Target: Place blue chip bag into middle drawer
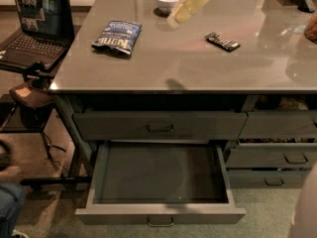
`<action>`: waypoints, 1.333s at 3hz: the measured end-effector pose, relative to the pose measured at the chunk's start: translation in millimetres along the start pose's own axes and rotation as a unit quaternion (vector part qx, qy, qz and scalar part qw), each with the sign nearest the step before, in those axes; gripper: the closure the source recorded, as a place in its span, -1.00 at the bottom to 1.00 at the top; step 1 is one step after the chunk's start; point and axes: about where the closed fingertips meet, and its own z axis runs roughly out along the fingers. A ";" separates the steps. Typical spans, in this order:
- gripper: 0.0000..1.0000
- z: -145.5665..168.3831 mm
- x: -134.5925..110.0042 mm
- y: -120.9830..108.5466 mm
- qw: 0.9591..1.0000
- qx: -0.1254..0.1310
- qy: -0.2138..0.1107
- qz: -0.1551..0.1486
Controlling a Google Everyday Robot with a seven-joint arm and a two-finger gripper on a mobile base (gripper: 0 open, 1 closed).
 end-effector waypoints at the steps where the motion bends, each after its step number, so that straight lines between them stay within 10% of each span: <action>1: -1.00 2.8 -5.5 -18.2 0.999 0.035 -0.011 0.000; 4: -1.00 64.2 15.2 -59.0 0.997 0.069 0.027 0.016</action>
Offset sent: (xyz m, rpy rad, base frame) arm 0.0162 0.0019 0.0090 0.0336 -0.0468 -0.0437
